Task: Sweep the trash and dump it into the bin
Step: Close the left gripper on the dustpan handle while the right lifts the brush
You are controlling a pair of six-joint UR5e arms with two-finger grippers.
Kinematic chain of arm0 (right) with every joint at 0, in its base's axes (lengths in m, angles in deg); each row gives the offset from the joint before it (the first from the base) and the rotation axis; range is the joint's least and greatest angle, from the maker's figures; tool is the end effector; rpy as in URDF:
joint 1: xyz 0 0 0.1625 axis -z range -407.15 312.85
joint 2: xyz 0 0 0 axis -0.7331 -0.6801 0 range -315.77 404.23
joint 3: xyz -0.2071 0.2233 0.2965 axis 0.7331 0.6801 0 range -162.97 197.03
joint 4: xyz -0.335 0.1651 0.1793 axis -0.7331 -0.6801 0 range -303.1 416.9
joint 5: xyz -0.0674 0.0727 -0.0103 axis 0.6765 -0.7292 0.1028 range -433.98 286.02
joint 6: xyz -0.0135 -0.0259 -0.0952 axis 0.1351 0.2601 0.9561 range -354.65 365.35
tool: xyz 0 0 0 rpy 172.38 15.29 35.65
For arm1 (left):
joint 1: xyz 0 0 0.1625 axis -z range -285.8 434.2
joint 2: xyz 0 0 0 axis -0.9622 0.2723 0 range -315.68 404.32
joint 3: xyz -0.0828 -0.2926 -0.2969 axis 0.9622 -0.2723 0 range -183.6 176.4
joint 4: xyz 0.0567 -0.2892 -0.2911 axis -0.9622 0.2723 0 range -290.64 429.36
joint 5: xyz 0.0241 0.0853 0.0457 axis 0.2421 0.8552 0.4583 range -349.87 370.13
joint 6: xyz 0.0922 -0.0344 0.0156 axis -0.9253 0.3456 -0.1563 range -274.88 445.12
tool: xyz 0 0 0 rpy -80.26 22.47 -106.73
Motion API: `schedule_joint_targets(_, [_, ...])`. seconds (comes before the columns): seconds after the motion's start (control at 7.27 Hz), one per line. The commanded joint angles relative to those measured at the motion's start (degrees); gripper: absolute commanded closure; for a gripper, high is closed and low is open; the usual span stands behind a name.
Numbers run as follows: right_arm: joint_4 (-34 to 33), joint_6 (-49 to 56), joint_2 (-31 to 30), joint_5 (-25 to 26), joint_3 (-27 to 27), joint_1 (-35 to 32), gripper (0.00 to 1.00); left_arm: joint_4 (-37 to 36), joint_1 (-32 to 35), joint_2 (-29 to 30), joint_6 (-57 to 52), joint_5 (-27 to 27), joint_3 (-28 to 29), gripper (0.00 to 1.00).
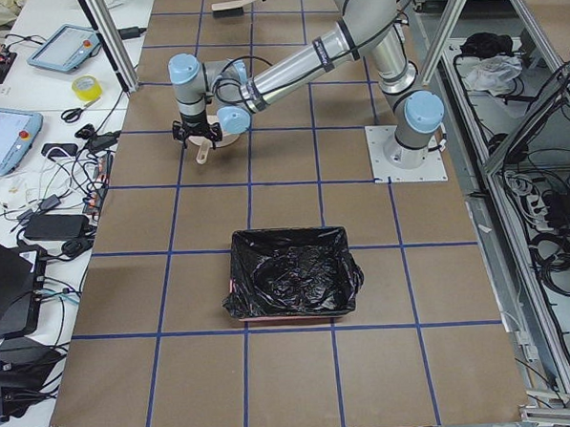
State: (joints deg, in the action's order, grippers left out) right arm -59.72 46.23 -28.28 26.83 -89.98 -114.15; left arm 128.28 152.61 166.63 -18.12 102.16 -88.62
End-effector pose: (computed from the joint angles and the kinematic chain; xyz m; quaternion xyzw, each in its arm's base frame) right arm -0.1041 -0.5385 0.2351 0.1608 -0.9801 -0.1078 0.0436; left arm 0.0098 -0.6939 0.2488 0.7164 0.6967 -0.0027 0.0371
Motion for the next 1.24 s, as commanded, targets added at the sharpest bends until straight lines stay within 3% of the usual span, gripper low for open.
schedule_joint_targets(0.0, [0.08, -0.27, -0.09, 0.0, 0.13, 0.03, 0.61, 0.57, -0.19, 1.17, 0.14, -0.19, -0.5, 0.02])
schedule_joint_targets(0.28, [0.17, -0.28, -0.09, 0.0, 0.31, 0.03, 0.71, 0.75, -0.1, 1.09, 0.85, -0.37, -1.2, 0.05])
schedule_joint_targets(0.41, [0.17, -0.28, -0.18, 0.0, 0.39, 0.03, 0.85, 1.02, -0.36, 1.0, 1.11, -0.8, -1.12, 0.22])
schedule_joint_targets(0.69, [0.6, -2.37, -1.14, -0.18, 1.09, 0.03, 0.92, 1.63, -0.54, 0.21, 1.29, -1.69, -0.51, 0.74])
schedule_joint_targets(0.83, [3.39, -7.26, -2.1, -0.53, 2.58, -0.58, 0.92, 1.98, -0.63, 0.03, 1.46, -1.69, -0.33, 0.86])
schedule_joint_targets(1.1, [11.2, -12.28, -2.64, 0.16, 7.66, -5.65, 0.93, 1.98, -0.54, -0.14, 2.25, -1.69, -0.5, 0.98])
